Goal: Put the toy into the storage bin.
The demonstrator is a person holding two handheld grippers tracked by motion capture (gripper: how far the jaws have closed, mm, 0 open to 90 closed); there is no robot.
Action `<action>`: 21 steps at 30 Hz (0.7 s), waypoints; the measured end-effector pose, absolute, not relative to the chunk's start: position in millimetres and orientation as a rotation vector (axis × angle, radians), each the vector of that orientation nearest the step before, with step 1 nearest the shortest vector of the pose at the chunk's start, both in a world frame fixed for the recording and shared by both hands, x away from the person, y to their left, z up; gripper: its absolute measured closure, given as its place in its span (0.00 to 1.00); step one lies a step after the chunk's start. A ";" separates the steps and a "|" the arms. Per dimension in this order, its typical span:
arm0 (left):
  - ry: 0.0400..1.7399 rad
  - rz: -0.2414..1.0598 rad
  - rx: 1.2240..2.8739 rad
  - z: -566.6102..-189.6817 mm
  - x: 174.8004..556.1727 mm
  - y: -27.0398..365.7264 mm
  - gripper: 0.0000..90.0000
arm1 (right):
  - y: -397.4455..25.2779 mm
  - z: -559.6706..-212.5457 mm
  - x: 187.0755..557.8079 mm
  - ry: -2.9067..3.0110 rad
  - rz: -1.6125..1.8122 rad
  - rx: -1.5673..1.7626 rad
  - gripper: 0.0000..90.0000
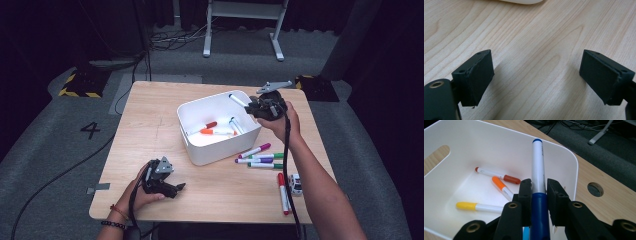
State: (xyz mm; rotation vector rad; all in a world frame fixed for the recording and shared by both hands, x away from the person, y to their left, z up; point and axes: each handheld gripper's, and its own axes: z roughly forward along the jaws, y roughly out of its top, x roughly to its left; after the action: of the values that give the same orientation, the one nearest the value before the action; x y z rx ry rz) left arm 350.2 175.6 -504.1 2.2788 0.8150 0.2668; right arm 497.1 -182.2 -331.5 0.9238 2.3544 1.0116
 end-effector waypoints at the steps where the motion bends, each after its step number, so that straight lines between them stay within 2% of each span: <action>1: 0.815 0.267 2.279 -504.1 350.2 175.6 0.14 | -181.0 -332.6 499.6 2.359 1.020 0.939 0.83; 21: 0.815 0.268 2.278 -504.2 350.2 175.6 0.14 | -162.4 -358.2 524.6 2.416 0.833 1.041 0.83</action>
State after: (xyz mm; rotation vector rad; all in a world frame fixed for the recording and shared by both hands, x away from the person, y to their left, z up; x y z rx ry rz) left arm 350.2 175.6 -504.2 2.2781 0.8149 0.2681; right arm 524.6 -162.4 -358.2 1.0414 2.4163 0.8326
